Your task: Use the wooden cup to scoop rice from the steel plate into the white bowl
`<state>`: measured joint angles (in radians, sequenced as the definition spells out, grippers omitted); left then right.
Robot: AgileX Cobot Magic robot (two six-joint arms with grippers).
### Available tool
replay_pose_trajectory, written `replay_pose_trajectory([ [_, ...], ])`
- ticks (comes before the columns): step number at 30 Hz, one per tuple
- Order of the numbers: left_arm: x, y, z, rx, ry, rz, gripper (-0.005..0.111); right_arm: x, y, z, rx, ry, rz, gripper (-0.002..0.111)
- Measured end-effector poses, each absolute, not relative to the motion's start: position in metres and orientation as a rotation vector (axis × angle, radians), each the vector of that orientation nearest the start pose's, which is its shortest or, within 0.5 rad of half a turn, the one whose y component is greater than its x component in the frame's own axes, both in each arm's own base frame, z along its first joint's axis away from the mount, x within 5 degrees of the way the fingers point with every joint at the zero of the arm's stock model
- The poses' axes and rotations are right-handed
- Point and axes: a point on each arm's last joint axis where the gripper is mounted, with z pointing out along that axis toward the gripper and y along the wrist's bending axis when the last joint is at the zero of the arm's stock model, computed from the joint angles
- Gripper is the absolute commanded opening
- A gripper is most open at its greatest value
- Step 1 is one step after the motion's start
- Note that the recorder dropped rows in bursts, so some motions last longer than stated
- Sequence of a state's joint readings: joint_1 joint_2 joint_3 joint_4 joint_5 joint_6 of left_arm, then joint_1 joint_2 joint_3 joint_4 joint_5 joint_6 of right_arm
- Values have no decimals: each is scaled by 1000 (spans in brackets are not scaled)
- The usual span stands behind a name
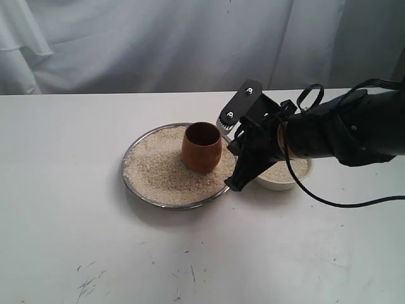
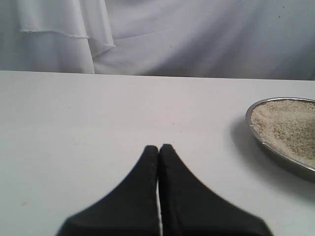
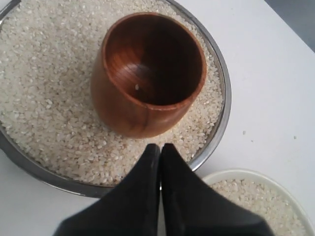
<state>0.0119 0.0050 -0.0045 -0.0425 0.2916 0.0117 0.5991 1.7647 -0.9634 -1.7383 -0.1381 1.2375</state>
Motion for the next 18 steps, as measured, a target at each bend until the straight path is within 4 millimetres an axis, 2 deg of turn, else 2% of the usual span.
replay_pose_trajectory([
  [18, 55, 0, 188, -28, 1775, -23, 0, 311, 231, 181, -1258, 1921, 258, 0],
])
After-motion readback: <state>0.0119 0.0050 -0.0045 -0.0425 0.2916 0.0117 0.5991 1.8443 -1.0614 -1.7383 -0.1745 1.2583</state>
